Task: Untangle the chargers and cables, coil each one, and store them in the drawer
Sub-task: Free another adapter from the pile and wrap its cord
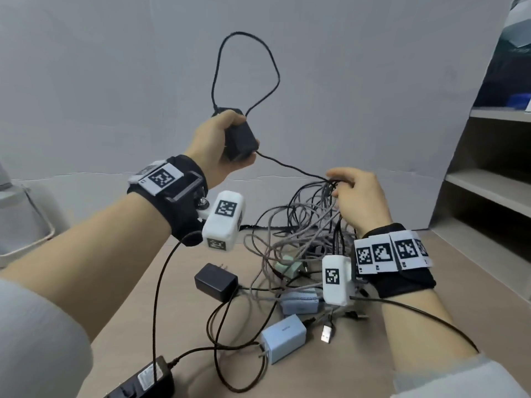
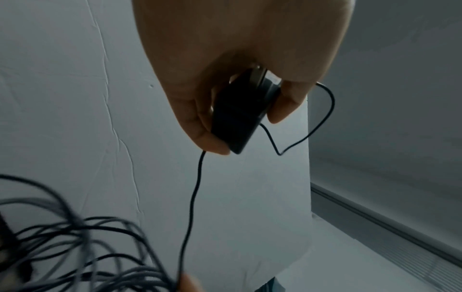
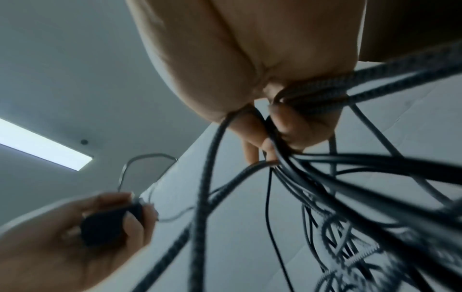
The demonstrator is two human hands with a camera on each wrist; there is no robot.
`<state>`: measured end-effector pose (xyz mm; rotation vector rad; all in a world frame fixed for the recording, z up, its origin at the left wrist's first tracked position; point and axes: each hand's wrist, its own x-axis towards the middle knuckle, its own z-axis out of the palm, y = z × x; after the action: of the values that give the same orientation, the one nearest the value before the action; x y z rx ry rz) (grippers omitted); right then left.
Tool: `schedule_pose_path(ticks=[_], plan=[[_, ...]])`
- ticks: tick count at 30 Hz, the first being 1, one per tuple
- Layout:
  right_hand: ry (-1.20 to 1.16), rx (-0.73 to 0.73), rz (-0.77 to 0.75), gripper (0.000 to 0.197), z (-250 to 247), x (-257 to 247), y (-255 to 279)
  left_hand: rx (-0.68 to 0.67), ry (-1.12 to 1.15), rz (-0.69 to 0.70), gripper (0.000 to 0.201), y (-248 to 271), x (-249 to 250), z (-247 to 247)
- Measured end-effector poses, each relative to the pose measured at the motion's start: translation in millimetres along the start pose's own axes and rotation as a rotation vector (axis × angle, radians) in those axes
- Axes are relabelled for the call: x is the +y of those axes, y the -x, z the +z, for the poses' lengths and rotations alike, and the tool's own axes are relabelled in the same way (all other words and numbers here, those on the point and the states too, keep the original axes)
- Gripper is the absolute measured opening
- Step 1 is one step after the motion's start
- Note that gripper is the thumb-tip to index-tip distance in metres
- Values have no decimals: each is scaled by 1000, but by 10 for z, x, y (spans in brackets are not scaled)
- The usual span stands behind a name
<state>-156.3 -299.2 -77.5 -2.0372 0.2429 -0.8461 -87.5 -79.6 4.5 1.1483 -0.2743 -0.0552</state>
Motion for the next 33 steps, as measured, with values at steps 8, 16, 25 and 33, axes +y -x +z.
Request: schedule_pose_path(ticks=[8,16,25,33], plan=[[407,-197,-42,16,93,17,27,-276,269,28,25,210,371,245],[77,6,-276,17,-142,-286,83,-263,-75,66,29,196,217,311],[-397,125,-188,16,-177,-416,140,-609,-481,74,44,388,-417,396],[-431,0,-113,7,-139,-363,98,-487,-340,87,24,384,-404,477]])
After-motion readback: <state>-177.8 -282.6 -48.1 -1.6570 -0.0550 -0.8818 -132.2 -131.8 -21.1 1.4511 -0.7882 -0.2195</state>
